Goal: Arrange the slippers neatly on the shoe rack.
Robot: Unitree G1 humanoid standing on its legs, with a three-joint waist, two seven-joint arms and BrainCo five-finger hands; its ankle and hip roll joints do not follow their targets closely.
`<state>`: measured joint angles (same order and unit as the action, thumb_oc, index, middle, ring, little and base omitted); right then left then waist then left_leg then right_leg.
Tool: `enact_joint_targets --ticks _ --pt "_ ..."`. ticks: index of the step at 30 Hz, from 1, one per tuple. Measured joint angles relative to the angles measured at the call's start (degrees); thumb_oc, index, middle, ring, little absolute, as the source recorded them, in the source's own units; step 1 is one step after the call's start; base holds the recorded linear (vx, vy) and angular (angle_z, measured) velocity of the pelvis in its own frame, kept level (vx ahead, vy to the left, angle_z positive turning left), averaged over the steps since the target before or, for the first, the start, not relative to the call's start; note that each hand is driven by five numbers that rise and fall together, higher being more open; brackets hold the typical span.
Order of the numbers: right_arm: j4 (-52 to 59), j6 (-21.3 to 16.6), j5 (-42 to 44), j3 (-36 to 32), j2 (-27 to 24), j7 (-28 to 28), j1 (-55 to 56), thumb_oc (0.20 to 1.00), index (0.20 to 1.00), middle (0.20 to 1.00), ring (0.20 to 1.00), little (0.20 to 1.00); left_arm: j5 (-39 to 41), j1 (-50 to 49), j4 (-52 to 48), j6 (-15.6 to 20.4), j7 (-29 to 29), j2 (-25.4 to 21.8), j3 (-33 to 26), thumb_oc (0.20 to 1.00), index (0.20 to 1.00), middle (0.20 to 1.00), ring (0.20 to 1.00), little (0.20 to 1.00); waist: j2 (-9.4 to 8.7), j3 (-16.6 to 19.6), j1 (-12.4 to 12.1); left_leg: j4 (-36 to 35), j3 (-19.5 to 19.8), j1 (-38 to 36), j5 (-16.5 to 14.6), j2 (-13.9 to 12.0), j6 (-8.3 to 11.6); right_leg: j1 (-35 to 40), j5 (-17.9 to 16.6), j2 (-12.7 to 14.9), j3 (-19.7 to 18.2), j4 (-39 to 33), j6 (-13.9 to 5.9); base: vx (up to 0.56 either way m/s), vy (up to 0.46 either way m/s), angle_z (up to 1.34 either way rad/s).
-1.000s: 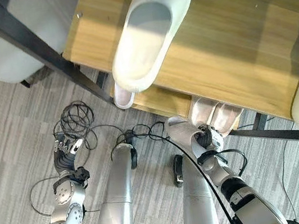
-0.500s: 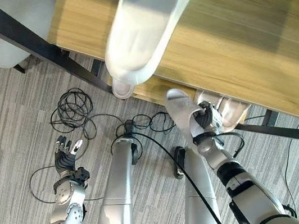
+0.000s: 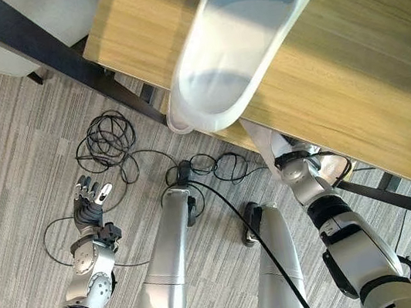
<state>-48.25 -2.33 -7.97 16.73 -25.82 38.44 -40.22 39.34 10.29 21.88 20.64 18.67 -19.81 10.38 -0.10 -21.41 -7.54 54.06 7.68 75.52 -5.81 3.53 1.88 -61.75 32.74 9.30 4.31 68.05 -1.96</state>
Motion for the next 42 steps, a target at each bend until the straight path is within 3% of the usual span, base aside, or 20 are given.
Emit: enact_joint_targets --ticks 3,14,15,16,20,30,42 --pt "-0.6 0.7 -0.1 1.0 0.0 -0.6 -0.2 0.2 0.2 0.2 0.2 0.2 0.0 -0.4 -0.8 0.0 -0.1 -1.1 0.4 1.0 1.0 1.0 1.0 1.0 -0.6 2.0 0.0 0.3 0.0 2.3 -0.3 0.5 -0.3 -2.0 0.2 0.3 0.1 0.1 0.01 0.03 0.005 0.01" --pt "-7.2 0.9 4.4 0.5 0.1 -0.6 -4.0 0.2 0.2 0.2 0.2 0.2 -0.1 0.2 -3.0 0.1 -1.0 -4.0 0.9 1.0 1.0 1.0 1.0 1.0 -0.65 2.1 -1.5 0.1 -0.2 3.9 -0.2 1.5 -0.71 -3.3 0.4 1.5 0.2 -0.2 -0.33 0.01 0.019 0.03" --pt "-7.3 0.9 4.4 0.5 0.1 -0.6 -4.2 0.564 0.564 0.564 0.564 0.564 -0.1 0.2 -3.0 0.1 -1.0 -4.0 0.9 1.0 1.0 1.0 1.0 1.0 -0.65 2.1 -1.4 0.1 -0.2 3.9 -0.2 1.5 -0.7 -3.3 0.4 1.5 0.1 -0.2 -0.33 0.01 0.043 0.01" --pt "-8.3 0.8 4.5 0.5 0.0 -0.5 -5.5 1.0 1.0 1.0 1.0 1.0 -0.1 0.1 -3.4 0.1 -1.1 -4.5 1.2 1.0 1.0 1.0 1.0 1.0 -0.65 2.1 -1.6 -0.1 -0.4 4.0 -0.2 1.6 -0.78 -3.5 0.4 1.7 0.0 -0.2 -0.35 0.0 0.0 0.0" --pt "-10.8 0.7 8.5 -0.6 -0.2 -0.2 -10.5 1.0 1.0 1.0 1.0 1.0 -0.5 0.6 -4.9 0.5 -1.4 -6.0 2.1 1.0 1.0 1.0 1.0 1.0 -0.65 2.3 -1.8 -0.2 -0.6 5.1 0.0 1.7 -0.93 -4.7 0.2 1.8 -0.2 -0.2 -0.74 0.0 0.0 0.0" --pt "-7.8 -1.8 14.0 -2.9 0.1 0.7 -11.1 1.0 1.0 1.0 1.0 1.0 -0.6 1.2 -4.9 0.5 -2.4 -6.0 3.0 1.0 1.0 1.0 1.0 1.0 -0.62 2.3 -2.5 -1.2 -0.8 5.4 0.0 1.7 -1.0 -4.9 0.2 2.0 -0.2 -1.3 -0.93 0.0 0.0 0.0" --pt "-4.5 -2.4 15.5 -4.7 4.6 0.6 -2.3 1.0 1.0 1.0 1.0 1.0 -2.2 1.4 -4.9 0.4 -2.4 -5.9 2.9 1.0 1.0 1.0 1.0 1.0 -0.6 2.3 -2.0 -4.1 -1.0 2.5 0.5 1.4 -0.95 -2.5 -0.4 1.7 -0.2 -4.2 -1.25 -0.01 -0.005 0.0"
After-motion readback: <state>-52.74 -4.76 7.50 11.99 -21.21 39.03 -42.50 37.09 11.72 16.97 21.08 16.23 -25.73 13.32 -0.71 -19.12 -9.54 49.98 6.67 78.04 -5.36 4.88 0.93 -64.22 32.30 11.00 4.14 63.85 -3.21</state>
